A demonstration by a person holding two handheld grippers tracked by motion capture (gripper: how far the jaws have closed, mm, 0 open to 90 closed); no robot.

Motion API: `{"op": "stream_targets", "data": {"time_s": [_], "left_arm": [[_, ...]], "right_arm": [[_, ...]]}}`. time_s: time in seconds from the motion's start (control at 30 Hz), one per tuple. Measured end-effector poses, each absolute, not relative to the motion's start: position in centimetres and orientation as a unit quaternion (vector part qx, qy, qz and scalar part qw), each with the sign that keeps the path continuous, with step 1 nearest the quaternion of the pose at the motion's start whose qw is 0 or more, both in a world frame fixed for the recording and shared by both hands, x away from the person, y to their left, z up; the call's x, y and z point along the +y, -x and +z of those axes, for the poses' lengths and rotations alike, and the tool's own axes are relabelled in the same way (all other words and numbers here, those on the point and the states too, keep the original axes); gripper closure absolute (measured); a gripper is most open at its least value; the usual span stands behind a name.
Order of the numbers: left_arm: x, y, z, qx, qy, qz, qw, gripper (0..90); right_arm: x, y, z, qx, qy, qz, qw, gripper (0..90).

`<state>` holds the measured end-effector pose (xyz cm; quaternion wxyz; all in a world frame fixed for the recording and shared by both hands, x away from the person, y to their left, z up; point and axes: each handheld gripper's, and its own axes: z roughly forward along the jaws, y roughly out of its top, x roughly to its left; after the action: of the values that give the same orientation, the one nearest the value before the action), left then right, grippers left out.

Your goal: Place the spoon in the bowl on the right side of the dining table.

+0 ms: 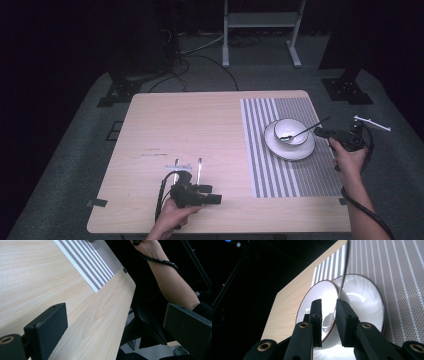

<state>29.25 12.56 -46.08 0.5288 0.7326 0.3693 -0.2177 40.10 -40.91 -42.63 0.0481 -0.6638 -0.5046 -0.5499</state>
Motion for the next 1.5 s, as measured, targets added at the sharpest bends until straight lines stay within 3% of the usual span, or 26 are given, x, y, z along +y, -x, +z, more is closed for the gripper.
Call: {"op": "stream_targets", "data": {"time_s": [1.5], "left_arm": [[12.7, -29.2, -46.1, 0.369, -0.733, -0.216, 0.529, 3.9]], "right_arm": [[-34.5, -35.8, -42.1, -0.591, 0.578, -0.560, 0.057, 48.3]]}}
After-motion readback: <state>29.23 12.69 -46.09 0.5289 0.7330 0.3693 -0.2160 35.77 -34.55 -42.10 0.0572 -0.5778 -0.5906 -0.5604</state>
